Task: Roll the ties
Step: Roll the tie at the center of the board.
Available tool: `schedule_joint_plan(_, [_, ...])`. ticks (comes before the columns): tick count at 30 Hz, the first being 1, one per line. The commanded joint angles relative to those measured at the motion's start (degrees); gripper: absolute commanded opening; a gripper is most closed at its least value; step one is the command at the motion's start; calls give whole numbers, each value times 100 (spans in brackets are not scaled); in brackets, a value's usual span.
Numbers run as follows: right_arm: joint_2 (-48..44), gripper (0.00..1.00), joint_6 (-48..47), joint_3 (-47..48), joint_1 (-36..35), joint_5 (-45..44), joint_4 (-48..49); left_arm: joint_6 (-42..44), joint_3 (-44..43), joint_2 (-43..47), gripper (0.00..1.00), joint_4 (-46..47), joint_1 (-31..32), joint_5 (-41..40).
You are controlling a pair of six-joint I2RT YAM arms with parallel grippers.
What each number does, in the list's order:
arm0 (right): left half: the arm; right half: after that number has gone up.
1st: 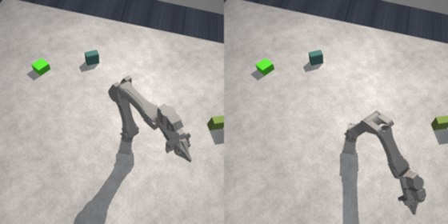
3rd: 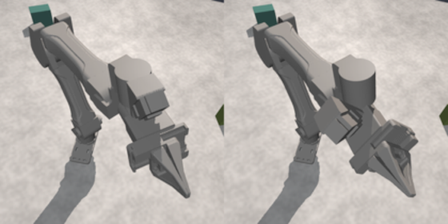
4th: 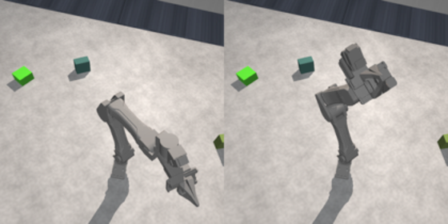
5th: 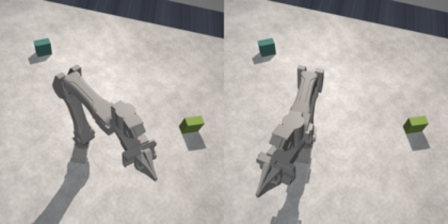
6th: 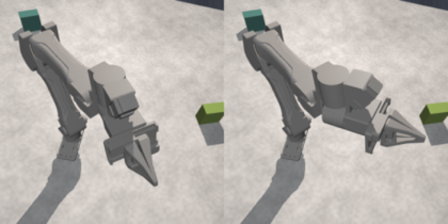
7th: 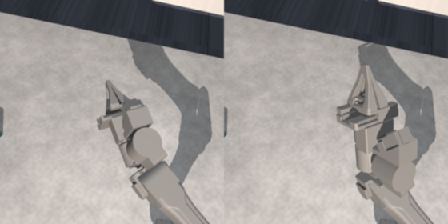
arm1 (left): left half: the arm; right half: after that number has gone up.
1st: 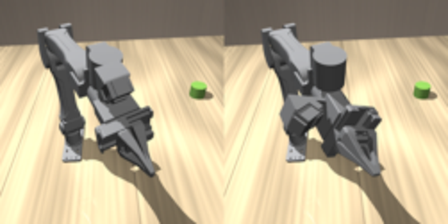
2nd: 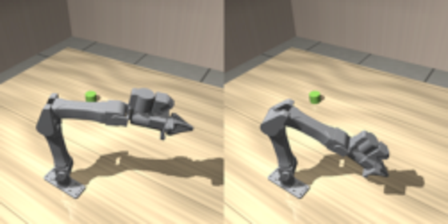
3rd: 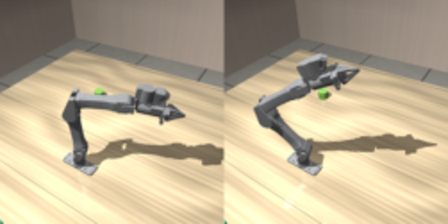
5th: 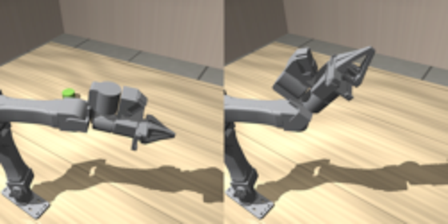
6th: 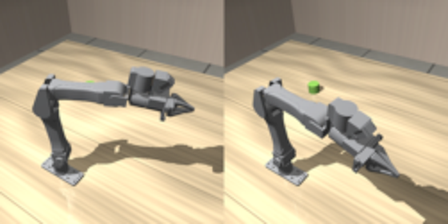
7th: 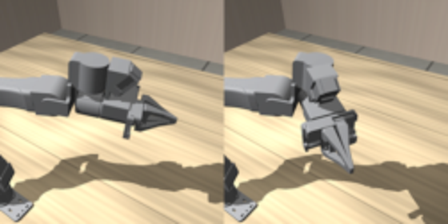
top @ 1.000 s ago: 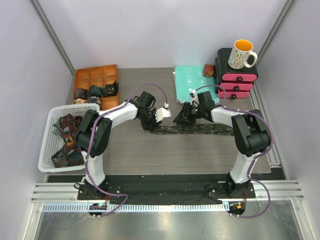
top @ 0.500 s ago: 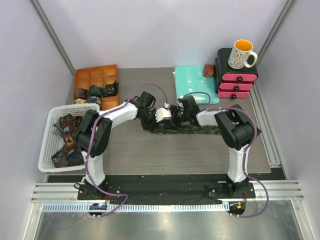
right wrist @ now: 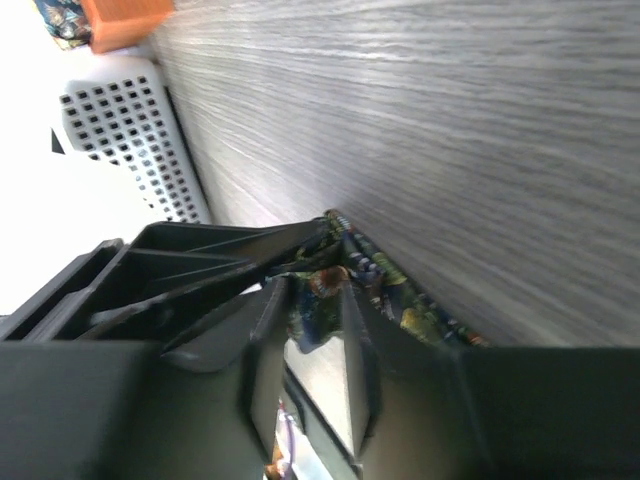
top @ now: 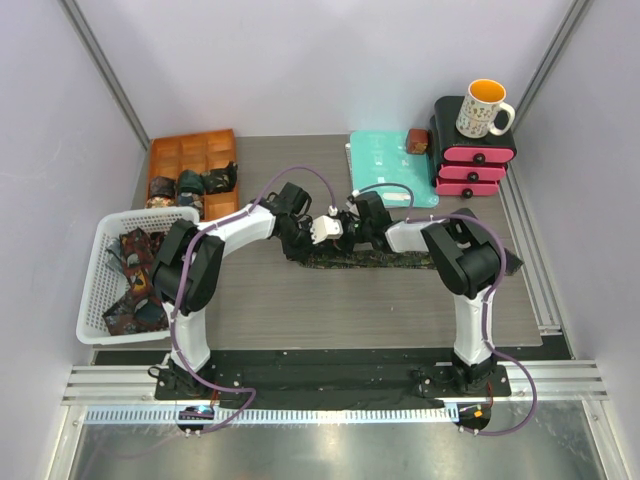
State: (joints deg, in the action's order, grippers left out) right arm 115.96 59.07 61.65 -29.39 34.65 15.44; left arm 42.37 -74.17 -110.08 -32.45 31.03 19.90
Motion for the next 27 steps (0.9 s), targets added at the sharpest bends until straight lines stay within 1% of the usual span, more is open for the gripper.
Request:
schedule_joint_plan(1, [163,25,-106,190,-41,33,-14,17,131,-233,6,-324,0,-276])
schedule_joint_plan(2, [172,19,-150,190,-41,33,-93,8,131,-233,6,-324,0,-276])
schedule_joint_plan(4, [181,13,-202,190,-41,15,-138,8,131,-233,6,-324,0,-285])
schedule_joint_plan(5, [181,9,-264,190,-41,-2,-242,-1,131,-216,7,-332,9,-268])
schedule_joint_plan(7, [216,5,-343,242,-23,-11,-305,-1,131,-215,7,-332,0,-241])
schedule_joint_plan(8, [225,1,-387,251,-23,-46,-409,-9,131,-207,7,-332,0,-250])
schedule_joint_plan(11, [260,1,-449,278,21,-38,-480,-18,105,-215,7,-341,0,-250])
schedule_joint_plan(12, [278,4,-458,330,47,23,-507,-10,113,-215,7,-333,9,-250])
schedule_joint_plan(13, [278,9,-449,365,64,76,-542,-9,113,-215,7,-341,0,-250])
schedule_joint_plan(14, [208,19,-431,366,65,120,-568,-1,113,-224,7,-350,0,-241])
schedule_joint_plan(17, [59,33,-247,304,73,217,-376,-1,96,-233,7,-359,9,-241])
schedule_joint_plan(18, [32,35,-194,287,73,243,-367,8,105,-242,7,-359,0,-241])
schedule_joint_plan(19, [14,40,-98,278,65,252,-306,8,96,-233,7,-359,9,-232])
schedule_joint_plan(23, [40,45,96,208,30,340,-147,8,70,-251,7,-359,9,-224])
schedule_joint_plan(27, [181,45,193,199,-41,428,-33,-1,43,-268,7,-359,0,-232])
